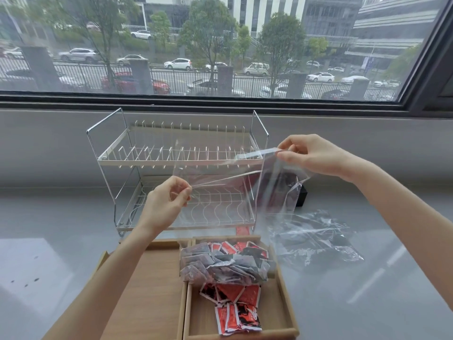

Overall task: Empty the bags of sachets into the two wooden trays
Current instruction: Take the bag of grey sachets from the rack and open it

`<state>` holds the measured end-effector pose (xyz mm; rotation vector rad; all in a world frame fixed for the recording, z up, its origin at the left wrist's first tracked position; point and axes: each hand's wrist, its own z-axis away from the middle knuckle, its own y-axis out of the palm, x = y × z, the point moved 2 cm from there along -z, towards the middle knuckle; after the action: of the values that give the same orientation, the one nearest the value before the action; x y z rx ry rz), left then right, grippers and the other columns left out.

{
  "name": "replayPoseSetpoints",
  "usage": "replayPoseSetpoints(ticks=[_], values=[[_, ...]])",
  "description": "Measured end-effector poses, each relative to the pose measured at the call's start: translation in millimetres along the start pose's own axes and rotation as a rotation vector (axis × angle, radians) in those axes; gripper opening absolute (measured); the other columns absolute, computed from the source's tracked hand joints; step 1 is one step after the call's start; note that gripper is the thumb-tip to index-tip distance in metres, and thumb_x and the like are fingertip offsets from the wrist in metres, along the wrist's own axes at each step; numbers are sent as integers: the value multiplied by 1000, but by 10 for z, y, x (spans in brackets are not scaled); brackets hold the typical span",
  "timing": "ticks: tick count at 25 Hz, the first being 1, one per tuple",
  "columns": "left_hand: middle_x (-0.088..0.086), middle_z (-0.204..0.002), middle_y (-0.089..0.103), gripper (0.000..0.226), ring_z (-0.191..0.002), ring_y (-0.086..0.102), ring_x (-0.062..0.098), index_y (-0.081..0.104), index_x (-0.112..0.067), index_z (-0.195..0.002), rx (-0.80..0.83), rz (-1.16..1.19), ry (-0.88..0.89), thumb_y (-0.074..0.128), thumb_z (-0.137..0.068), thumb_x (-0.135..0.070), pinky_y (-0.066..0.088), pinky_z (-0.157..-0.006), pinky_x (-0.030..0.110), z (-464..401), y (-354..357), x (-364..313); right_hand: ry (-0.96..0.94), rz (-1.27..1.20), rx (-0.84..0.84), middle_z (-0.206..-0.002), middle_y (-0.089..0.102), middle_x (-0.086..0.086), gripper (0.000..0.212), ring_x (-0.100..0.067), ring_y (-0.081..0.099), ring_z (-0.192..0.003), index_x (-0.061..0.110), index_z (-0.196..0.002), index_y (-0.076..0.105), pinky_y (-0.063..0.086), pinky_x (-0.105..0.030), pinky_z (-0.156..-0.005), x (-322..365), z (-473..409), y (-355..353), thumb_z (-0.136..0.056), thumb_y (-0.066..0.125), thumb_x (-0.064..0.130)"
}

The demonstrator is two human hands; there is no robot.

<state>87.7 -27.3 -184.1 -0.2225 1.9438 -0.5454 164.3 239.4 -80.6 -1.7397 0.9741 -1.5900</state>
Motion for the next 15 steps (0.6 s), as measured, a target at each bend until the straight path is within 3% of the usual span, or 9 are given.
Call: replayPoseSetpoints(ticks=[2,4,7,9,11,13,15], values=[[-4,-64,62,21,-51,55,-3,55,-26,-70,29,29,-13,58,-85,-13,43,-60,10,-15,-5,14,2,-101,-22,-82,62,5,13,-6,56,-73,26,-95,61,42,-21,-75,-56,17,-71,-86,57,35],[-3,-66,61,18,-50,54,-5,55,-25,-72,50,96,-39,57,-86,-13,41,-53,5,-31,0,17,5,-359,-88,-89,64,6,25,-3,60,-82,30,-97,59,44,-26,-88,-144,45,-84,-78,59,47],[-2,-76,62,9,-65,57,1,57,-24,-81,77,263,-116,56,-87,-18,43,-54,4,-12,13,32,43,-739,-181,-100,64,6,80,-4,61,-96,30,-108,54,45,-31,-93,-382,114,113,-44,64,78],[-3,-89,63,6,-78,59,7,55,-29,-89,90,352,-161,56,-86,-23,47,-62,10,24,50,65,66,-785,-168,-115,60,6,98,-3,55,-110,23,-128,42,42,-32,-100,-607,238,399,-49,65,76],[-4,-96,63,9,-84,61,8,53,-31,-94,66,393,-168,54,-85,-29,49,-64,14,70,110,139,95,-696,-96,-126,53,14,99,4,50,-116,29,-139,28,40,-31,-103,-781,441,768,-57,61,72],[-4,-93,63,8,-82,62,9,53,-30,-92,-6,414,-160,51,-85,-33,50,-60,11,118,174,206,133,-582,20,-125,51,20,103,10,46,-115,33,-138,27,41,-20,-96,-894,659,1163,-51,60,78],[-5,-89,64,19,-76,64,7,54,-28,-91,-39,438,-160,51,-81,-45,51,-58,12,144,215,248,176,-536,73,-121,54,17,75,7,48,-114,34,-131,38,42,-17,-96,-934,772,1486,-66,68,57]])
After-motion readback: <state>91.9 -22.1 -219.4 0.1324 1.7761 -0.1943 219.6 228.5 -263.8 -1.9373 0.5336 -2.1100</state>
